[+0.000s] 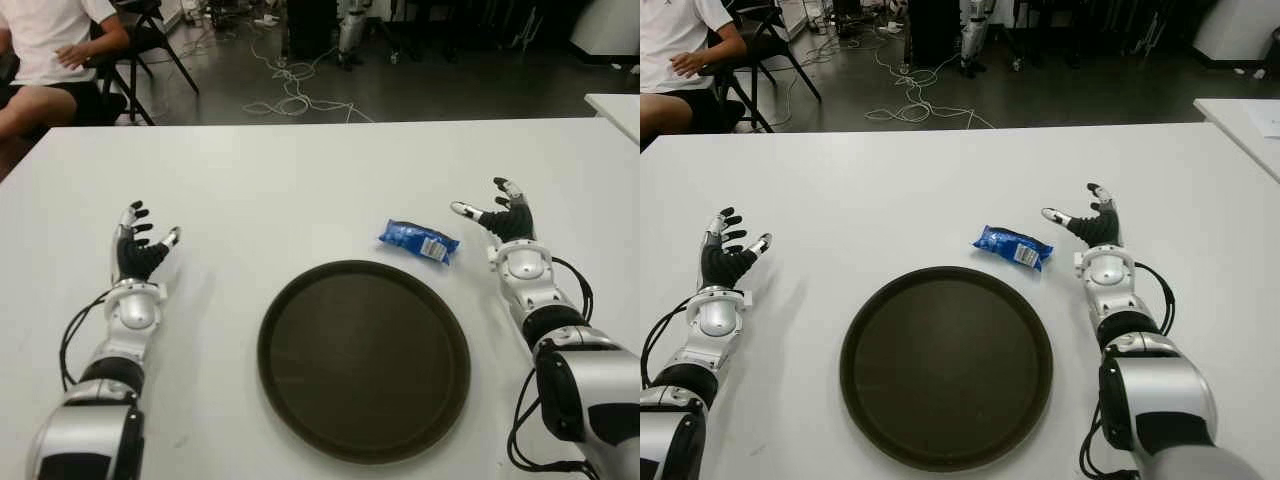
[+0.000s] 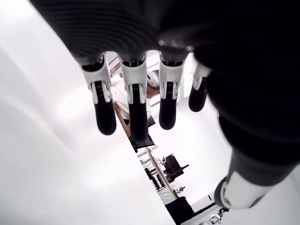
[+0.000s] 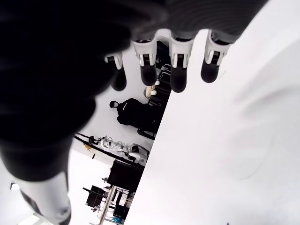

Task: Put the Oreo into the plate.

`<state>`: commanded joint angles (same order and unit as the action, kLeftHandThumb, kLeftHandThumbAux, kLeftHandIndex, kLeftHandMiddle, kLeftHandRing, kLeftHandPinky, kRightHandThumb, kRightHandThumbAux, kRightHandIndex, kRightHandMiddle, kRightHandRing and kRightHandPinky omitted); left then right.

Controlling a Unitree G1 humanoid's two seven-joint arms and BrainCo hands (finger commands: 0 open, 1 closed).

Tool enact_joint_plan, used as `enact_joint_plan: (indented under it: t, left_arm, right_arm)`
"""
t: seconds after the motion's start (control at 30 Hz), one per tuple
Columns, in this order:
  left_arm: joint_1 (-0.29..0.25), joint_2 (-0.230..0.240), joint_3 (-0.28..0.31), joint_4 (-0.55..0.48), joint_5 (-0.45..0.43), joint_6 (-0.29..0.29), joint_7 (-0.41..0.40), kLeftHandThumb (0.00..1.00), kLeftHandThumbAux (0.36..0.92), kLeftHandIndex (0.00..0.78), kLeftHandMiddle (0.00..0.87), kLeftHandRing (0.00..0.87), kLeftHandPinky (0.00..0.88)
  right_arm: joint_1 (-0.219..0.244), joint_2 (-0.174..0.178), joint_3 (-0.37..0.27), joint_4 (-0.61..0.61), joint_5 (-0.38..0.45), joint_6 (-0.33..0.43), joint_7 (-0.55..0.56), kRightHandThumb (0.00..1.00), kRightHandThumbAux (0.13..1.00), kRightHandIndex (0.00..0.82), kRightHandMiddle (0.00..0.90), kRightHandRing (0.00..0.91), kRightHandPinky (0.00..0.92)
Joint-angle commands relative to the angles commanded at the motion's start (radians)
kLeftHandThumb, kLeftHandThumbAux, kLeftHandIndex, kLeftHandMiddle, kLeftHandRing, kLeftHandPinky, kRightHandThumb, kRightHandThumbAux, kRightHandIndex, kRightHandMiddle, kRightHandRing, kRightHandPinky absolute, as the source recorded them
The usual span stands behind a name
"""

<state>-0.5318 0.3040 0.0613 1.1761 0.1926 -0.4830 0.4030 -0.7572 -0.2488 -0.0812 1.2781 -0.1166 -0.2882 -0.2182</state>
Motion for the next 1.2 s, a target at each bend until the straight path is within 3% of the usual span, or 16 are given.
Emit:
enact_joint_plan:
  t: [0.5, 0.83, 1.2]
  left_arm:
    - [-0.003, -0.002, 0.007, 0.002, -0.01, 0.004, -0.006, 0.214, 0.706, 0.094, 0.174, 0.2, 0.21]
    - [0.001, -0.004, 0.01, -0.004, -0.017, -0.013, -0.013, 0.258, 0.695, 0.104, 0.201, 0.231, 0.275]
    - [-0.001, -0.002, 0.003, 0.0, -0.009, -0.007, -0.006, 0.231, 0.702, 0.095, 0.173, 0.194, 0.205]
  right_arm:
    - [0.001, -0.003, 0.008, 0.0, -0.01, -0.003, -0.001, 0.0, 0.75, 0.139, 0.1, 0.086, 0.065]
    - [-0.003, 0.0, -0.003, 0.001, -0.002, 0.004, -0.005, 0.0, 0.777, 0.145, 0.112, 0.103, 0.083]
    - [-0.004, -0.001, 0.004, 0.002, -0.011, 0.008, -0.011, 0.0, 0.759, 0.147, 0.112, 0.104, 0.079]
